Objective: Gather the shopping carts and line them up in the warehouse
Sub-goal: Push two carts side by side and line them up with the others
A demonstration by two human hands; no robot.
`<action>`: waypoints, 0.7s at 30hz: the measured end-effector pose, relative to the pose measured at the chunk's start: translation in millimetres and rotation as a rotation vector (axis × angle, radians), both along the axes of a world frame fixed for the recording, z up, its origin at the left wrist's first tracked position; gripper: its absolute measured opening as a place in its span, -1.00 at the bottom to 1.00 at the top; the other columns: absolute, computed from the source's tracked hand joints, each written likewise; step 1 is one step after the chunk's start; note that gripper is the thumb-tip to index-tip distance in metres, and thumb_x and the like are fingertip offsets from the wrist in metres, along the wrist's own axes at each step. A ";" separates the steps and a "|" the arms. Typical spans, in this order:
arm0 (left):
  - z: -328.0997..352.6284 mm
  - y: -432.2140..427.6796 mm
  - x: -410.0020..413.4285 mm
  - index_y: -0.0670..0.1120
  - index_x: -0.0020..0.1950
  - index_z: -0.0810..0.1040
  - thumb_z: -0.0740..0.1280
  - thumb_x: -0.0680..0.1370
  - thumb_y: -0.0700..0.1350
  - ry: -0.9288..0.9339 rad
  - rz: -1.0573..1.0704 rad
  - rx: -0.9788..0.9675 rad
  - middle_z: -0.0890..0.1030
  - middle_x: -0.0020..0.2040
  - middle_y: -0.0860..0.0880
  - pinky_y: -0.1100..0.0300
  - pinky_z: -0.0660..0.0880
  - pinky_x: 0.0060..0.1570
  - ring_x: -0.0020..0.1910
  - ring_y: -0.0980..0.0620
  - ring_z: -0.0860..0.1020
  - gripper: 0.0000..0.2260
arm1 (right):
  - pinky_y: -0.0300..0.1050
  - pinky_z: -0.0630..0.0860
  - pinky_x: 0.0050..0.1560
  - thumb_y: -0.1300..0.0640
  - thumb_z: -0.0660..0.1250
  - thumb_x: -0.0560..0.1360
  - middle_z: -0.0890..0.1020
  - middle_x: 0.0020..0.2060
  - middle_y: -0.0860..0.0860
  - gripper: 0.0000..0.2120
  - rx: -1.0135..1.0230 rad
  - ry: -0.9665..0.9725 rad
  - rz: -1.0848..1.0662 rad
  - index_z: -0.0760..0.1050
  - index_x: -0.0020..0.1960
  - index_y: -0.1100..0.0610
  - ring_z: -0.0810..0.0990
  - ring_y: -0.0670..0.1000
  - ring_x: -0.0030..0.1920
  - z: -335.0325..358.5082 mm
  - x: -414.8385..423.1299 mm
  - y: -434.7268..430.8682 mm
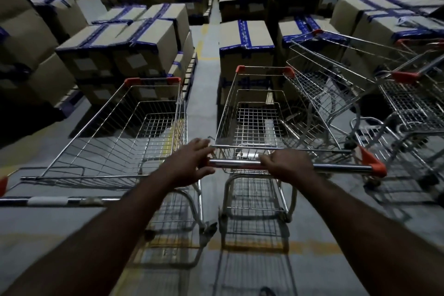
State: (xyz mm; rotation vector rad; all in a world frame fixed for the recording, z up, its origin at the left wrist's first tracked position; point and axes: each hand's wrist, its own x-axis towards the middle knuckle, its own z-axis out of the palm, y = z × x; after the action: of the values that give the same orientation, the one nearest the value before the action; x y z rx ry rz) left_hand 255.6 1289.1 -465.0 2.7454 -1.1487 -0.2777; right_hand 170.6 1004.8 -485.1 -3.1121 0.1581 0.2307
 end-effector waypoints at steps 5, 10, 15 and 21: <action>5.9 81.2 1.8 0.12 0.57 0.19 0.25 0.40 0.48 0.111 0.236 0.189 0.11 0.61 0.03 -0.10 0.31 0.41 0.51 -0.05 0.26 -0.16 | -0.13 0.49 -0.09 -0.39 -0.19 0.57 0.56 -0.36 0.02 -0.25 -0.021 0.011 -0.050 0.57 -0.25 0.08 0.53 -0.02 -0.30 -1.2 -10.8 -1.9; -8.8 123.1 -26.4 0.13 0.62 -0.08 0.31 0.26 0.58 0.373 0.326 0.041 0.21 0.57 0.03 -0.10 0.37 0.38 0.41 -0.08 0.43 0.11 | -0.14 0.54 -0.12 -0.42 -0.20 0.56 0.57 -0.37 0.00 -0.22 0.001 -0.002 -0.019 0.65 -0.15 0.03 0.57 -0.03 -0.31 -9.5 -23.8 8.7; -16.9 117.3 -50.7 0.06 0.51 0.26 0.17 0.30 0.40 0.037 0.314 0.130 0.40 0.42 -0.04 -0.05 0.47 0.11 0.41 -0.13 0.35 -0.17 | -0.10 0.58 -0.09 -0.47 -0.27 0.47 0.57 -0.40 -0.02 -0.15 0.013 -0.042 -0.022 0.62 -0.20 0.06 0.57 -0.04 -0.34 -8.8 -45.4 13.5; -12.7 117.3 -29.1 0.11 0.18 0.42 0.17 0.32 0.35 0.041 0.295 0.113 0.54 0.13 -0.03 -0.07 0.52 0.08 0.13 -0.09 0.50 -0.47 | -0.11 0.56 -0.06 -0.50 -0.28 0.45 0.58 -0.41 -0.01 -0.12 0.014 -0.052 -0.012 0.62 -0.23 0.07 0.57 -0.03 -0.35 -9.0 -63.1 32.3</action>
State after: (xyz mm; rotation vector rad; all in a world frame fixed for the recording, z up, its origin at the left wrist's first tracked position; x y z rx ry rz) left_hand 226.5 1406.4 -477.7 2.9417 -0.7234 -0.3678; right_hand 107.6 1037.1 -494.0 -3.0992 0.1735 0.1502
